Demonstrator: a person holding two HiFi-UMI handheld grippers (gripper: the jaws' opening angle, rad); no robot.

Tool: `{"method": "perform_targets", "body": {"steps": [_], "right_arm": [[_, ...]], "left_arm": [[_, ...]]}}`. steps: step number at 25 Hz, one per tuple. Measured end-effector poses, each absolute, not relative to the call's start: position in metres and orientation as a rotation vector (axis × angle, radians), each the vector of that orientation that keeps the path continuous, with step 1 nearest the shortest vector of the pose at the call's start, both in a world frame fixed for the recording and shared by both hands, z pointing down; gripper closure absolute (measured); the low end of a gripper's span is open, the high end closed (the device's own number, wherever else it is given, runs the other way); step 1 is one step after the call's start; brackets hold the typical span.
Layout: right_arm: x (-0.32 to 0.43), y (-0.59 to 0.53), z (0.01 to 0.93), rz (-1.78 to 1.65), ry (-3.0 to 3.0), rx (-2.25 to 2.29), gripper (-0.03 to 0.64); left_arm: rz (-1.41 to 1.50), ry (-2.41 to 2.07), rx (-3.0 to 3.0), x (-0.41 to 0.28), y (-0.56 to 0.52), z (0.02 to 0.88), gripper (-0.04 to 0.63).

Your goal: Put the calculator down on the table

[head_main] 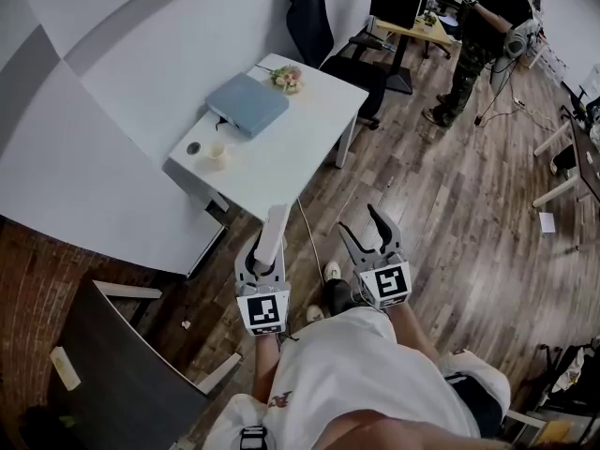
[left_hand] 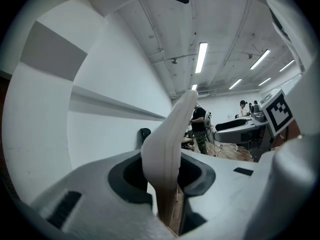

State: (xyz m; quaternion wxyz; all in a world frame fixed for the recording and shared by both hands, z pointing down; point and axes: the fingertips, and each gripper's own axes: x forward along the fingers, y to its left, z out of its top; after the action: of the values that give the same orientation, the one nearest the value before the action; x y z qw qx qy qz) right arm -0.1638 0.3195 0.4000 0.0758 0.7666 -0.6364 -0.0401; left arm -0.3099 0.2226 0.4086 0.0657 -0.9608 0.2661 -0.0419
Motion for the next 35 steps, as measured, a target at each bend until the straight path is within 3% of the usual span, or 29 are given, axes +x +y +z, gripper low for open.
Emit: {"method": "perform_targets", "body": {"steps": [35], "right_arm": [[0.004, 0.201, 0.401, -0.089, -2.020, 2.228, 0.341]], "left_arm": [[-0.190, 0.944, -2.827, -0.156, 0.116, 0.400, 0.477]]}}
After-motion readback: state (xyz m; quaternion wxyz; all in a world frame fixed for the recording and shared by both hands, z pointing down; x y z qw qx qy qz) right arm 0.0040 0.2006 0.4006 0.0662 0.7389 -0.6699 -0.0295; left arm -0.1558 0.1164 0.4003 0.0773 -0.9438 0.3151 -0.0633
